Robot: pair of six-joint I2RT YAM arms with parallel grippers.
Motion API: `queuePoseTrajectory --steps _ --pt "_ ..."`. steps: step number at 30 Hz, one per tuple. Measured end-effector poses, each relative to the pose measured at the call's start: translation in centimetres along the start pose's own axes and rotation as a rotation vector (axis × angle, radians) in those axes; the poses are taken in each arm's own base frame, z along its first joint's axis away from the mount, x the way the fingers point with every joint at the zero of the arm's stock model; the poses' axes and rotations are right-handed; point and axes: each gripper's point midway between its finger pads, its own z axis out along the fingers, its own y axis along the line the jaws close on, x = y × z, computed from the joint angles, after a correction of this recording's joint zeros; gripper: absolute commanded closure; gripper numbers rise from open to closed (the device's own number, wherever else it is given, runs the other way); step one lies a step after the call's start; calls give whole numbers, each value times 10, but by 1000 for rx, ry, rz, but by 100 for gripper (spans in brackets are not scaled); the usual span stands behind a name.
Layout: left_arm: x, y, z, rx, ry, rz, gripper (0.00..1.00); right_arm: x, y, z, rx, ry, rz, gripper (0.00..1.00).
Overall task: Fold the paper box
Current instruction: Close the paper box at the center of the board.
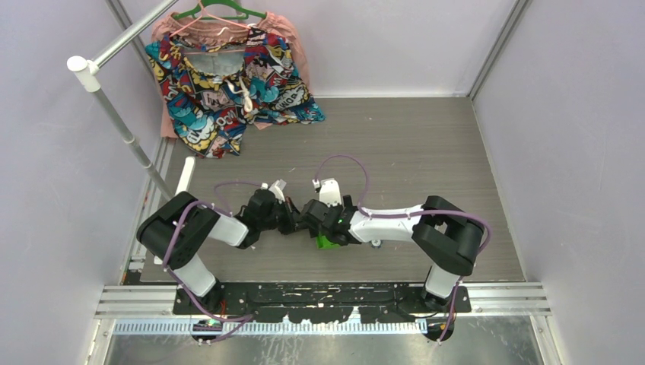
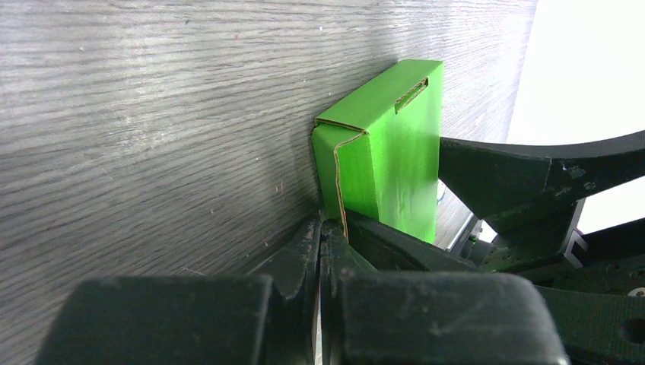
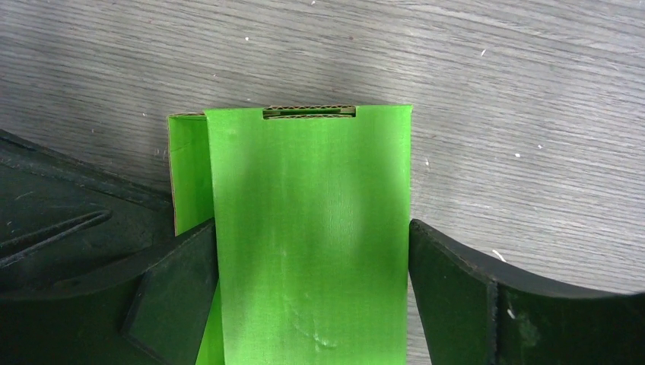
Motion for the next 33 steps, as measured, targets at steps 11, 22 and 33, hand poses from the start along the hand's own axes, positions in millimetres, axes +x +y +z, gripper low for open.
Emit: queuePoseTrajectory --steps 11,22,33 --pt "0 0 0 0 1 0 100 1 -2 0 -20 15 32 0" --pt "2 -3 3 6 11 4 100 10 -3 -8 -105 70 86 0" --pt "3 -5 5 2 15 9 100 13 1 -15 -162 110 104 0"
